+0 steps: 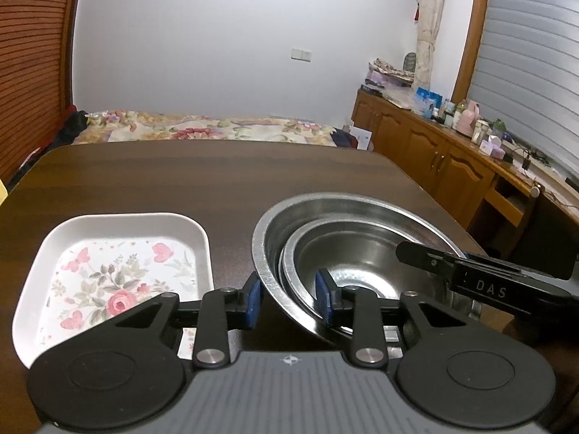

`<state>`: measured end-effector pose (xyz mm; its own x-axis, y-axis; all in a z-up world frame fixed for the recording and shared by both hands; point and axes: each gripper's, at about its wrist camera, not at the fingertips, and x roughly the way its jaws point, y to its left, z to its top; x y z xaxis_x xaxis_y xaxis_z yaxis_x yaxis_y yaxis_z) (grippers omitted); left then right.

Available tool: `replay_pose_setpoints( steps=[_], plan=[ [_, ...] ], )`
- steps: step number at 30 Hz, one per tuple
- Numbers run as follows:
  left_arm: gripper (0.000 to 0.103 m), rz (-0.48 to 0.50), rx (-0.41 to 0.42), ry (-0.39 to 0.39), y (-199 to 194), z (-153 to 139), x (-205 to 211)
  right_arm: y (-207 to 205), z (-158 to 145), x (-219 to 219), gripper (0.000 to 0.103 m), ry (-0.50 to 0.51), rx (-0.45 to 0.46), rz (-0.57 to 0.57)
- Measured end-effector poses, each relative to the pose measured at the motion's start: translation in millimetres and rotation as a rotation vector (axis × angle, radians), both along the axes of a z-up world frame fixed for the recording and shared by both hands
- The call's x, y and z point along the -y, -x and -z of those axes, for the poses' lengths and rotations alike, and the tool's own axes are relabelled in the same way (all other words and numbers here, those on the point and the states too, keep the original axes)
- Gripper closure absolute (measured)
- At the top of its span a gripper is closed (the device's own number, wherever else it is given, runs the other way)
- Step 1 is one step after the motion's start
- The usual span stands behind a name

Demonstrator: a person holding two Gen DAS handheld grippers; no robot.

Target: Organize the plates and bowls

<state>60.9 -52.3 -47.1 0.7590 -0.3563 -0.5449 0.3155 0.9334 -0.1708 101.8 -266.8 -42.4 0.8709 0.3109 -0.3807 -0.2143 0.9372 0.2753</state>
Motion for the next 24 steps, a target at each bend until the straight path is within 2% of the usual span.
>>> replay_pose_setpoints(
  steps=[15,24],
  plan=[
    [0.069,-0.007,0.067,0.012,8,-28,-18,2,-20,-7,0.071,-0.018,0.034,-0.027],
    [0.069,-0.044,0.111,0.017,19,-41,-45,0,-29,-27,0.071,-0.029,0.046,-0.081]
  ],
)
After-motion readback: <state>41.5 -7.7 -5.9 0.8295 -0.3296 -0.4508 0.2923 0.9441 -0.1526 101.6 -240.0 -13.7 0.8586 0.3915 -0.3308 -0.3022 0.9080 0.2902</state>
